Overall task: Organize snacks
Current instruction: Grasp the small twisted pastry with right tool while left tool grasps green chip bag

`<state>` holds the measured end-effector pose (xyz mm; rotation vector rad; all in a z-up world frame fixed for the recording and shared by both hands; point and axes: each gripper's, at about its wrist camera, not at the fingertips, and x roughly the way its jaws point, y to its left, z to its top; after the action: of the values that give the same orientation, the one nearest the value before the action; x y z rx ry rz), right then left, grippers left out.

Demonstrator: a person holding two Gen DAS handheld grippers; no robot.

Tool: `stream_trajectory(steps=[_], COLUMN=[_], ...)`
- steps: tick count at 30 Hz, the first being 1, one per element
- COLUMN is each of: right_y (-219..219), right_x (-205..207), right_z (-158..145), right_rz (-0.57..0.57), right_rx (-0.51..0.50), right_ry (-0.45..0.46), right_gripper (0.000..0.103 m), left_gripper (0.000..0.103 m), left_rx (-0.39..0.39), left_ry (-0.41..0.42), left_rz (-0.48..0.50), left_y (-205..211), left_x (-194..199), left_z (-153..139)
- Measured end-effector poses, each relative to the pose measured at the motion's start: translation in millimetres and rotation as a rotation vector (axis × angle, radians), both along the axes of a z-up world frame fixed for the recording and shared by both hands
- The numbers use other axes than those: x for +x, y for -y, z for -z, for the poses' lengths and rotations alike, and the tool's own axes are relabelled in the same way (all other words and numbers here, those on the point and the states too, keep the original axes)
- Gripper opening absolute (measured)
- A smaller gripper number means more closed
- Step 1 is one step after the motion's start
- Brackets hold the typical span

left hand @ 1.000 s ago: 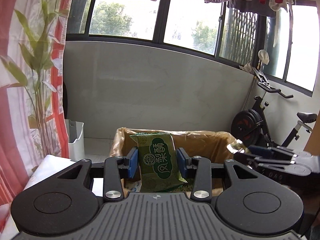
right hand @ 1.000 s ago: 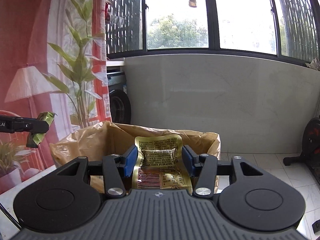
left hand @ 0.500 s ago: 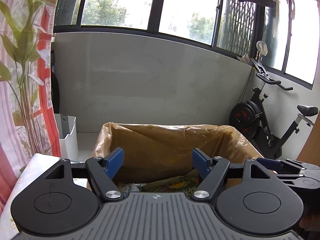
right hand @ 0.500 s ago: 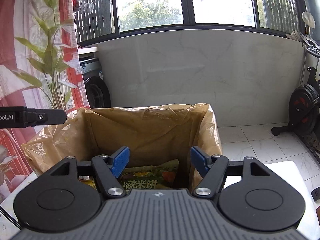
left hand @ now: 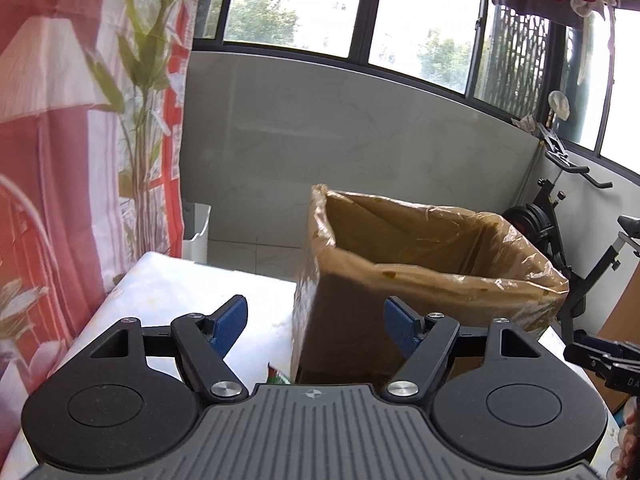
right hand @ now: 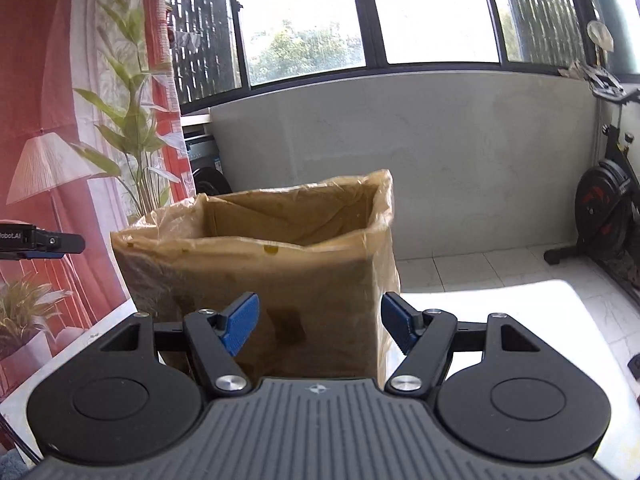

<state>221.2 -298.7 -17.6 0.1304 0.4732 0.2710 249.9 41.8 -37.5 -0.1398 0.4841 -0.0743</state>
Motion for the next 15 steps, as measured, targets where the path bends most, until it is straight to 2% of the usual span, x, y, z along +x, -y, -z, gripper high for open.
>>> stream_trajectory(steps=[3, 5, 9, 15], right_y=[-5, -8, -14, -1], right_x=[-14, -23, -42, -75], right_z=[25, 43, 76, 95], right_rz=[0.009, 0.016, 0.041, 0.102], right_rx=[-0.031, -0.071, -0.164, -0.104], right_ry=[-0.084, -0.157, -0.331, -0.469], right_gripper=[0.070, 0.070, 0.062, 0.050], left_gripper=[0.077, 0.077, 0.077, 0.076], left_rx=[-0.026, -0.016, 0.014, -0.019], left_ry=[-0.034, -0.063, -0.124, -0.189], left_rz=[-0.040, -0.055, -0.060, -0.076], left_y=[-6, -8, -11, -15], left_x=[-17, -23, -30, -36], left_z=[17, 28, 48, 68])
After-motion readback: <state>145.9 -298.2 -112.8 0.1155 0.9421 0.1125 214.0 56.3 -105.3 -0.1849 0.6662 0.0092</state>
